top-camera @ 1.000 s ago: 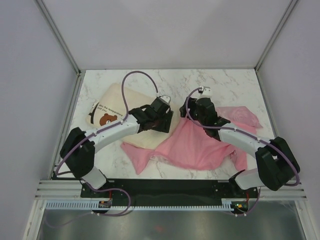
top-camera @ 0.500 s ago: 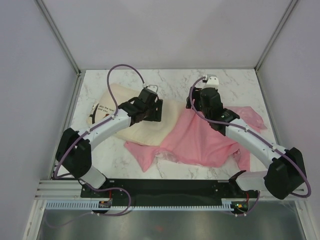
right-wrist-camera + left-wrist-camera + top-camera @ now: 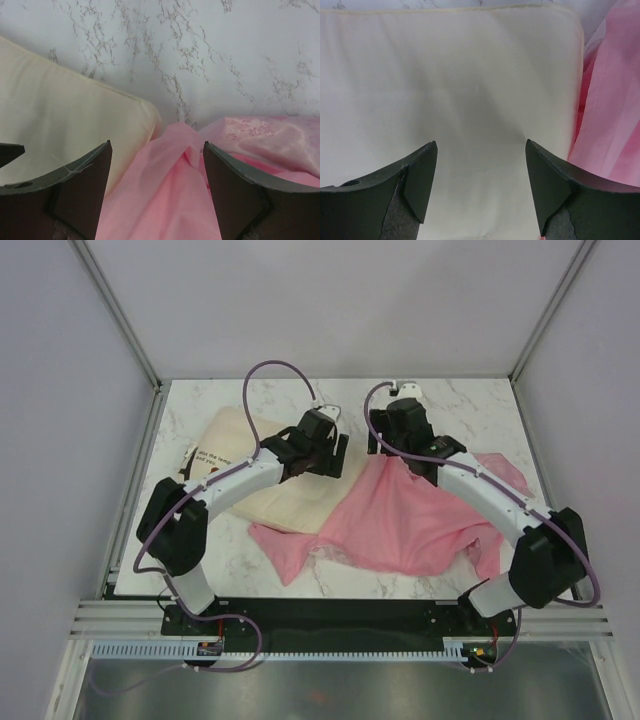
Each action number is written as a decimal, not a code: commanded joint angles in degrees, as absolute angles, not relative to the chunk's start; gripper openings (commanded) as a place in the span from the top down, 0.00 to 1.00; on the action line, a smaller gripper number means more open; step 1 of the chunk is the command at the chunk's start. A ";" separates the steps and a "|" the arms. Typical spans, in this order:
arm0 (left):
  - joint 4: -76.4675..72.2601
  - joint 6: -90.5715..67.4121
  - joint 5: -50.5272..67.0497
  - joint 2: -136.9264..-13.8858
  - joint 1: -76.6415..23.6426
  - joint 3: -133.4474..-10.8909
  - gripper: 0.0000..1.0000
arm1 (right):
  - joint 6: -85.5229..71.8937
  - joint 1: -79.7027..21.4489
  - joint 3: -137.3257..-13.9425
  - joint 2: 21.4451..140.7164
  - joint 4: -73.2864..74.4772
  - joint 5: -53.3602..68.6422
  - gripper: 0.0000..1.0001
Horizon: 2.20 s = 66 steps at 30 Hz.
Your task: Put the pillow into the pillowcase
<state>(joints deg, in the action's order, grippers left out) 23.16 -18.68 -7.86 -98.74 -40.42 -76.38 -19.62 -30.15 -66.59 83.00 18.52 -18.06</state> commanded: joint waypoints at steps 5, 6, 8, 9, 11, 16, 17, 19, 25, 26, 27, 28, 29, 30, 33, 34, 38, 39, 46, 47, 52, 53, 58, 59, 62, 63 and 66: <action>22.59 -15.82 -1.24 -104.15 -40.43 -77.26 0.25 | -18.45 -27.07 -69.62 95.79 21.27 -10.37 0.19; 22.85 -15.91 -0.45 -104.67 -40.34 -76.65 0.26 | -18.63 -27.07 -69.17 96.76 21.01 -10.02 0.25; 23.02 -16.17 1.67 -104.94 -40.43 -75.94 0.30 | -19.42 -27.07 -67.95 98.17 21.01 -10.72 0.57; 23.03 -16.35 2.45 -105.12 -40.43 -75.33 0.32 | -19.77 -26.98 -65.94 97.91 19.96 -11.68 0.69; 22.77 -16.52 6.84 -105.73 -40.43 -74.71 0.44 | -20.39 -26.90 -62.43 95.81 17.33 -13.09 0.94; 21.54 -16.44 12.56 -106.96 -42.01 -72.78 0.70 | -21.88 -25.05 -65.38 96.67 13.27 -13.45 1.00; 21.36 -16.44 13.00 -107.22 -42.45 -72.77 0.74 | -21.97 -24.79 -67.83 97.29 13.36 -13.27 1.00; 21.27 -16.43 13.10 -107.49 -43.24 -72.51 0.75 | -22.32 -24.61 -70.04 98.43 13.36 -13.45 1.00; 21.36 -16.35 13.79 -107.93 -43.24 -72.68 0.83 | -23.47 -24.61 -76.28 98.52 10.29 -10.56 1.00; 21.27 -16.52 14.49 -107.84 -43.33 -72.86 0.85 | -23.38 -24.70 -77.25 98.96 10.28 -9.59 1.00; 21.27 -16.61 15.28 -107.49 -43.24 -73.04 0.85 | -23.29 -24.70 -79.08 99.31 10.28 -7.93 1.00; 21.18 -16.87 16.16 -107.23 -43.42 -73.12 0.85 | -23.29 -24.78 -79.80 100.10 10.28 -7.04 1.00; 21.18 -17.05 16.52 -107.05 -43.59 -73.21 0.86 | -23.29 -24.79 -80.50 100.46 10.28 -5.90 1.00; 21.27 -17.14 16.78 -106.62 -43.59 -73.65 0.86 | -23.12 -25.13 -81.20 100.63 9.94 -4.67 1.00; 21.09 -18.72 17.58 -105.47 -43.68 -75.23 0.87 | -23.47 -27.06 -81.04 100.29 9.84 -2.38 1.00; 20.92 -19.24 18.19 -105.29 -43.51 -75.76 0.87 | -23.73 -27.68 -80.60 99.33 9.76 -1.50 1.00; 20.04 -22.75 17.67 -105.91 -42.72 -79.09 0.89 | -25.92 -30.23 -74.38 94.58 8.96 -1.66 1.00; 20.13 -23.29 17.58 -105.73 -41.06 -79.19 0.89 | -27.06 -30.23 -72.79 92.05 8.88 -2.45 1.00; 21.88 -23.91 9.37 -95.29 -31.21 -74.19 0.44 | -27.07 -28.30 -64.16 88.24 9.32 -2.90 1.00; 21.80 -24.08 6.53 -93.97 -31.20 -72.70 0.27 | -27.24 -28.04 -63.90 88.59 9.32 -2.20 1.00; 22.24 -26.01 -8.41 -88.08 -25.26 -68.21 0.00 | -27.77 -27.86 -65.65 90.78 9.14 -0.09 1.00; 22.32 -26.36 -8.87 -87.11 -22.96 -66.20 0.00 | -27.86 -27.86 -66.44 91.05 9.23 1.39 1.00; 20.66 -26.02 -12.65 -80.00 -7.49 -60.57 0.00 | -27.77 -27.86 -67.94 92.20 9.14 3.51 1.00; 20.39 -25.93 -13.09 -79.72 -5.82 -60.30 0.00 | -27.60 -27.86 -68.11 92.46 9.14 3.69 1.00; 20.83 -25.49 -12.84 -81.29 -0.19 -60.21 0.00 | -27.16 -27.95 -68.82 93.07 9.31 4.57 1.00; 20.66 -25.84 -11.18 -82.08 2.87 -60.03 0.00 | -27.16 -27.95 -68.99 93.34 9.49 4.66 1.00; 18.55 -26.45 -5.13 -86.47 5.79 -58.54 0.00 | -26.98 -28.47 -70.40 94.83 10.02 4.48 1.00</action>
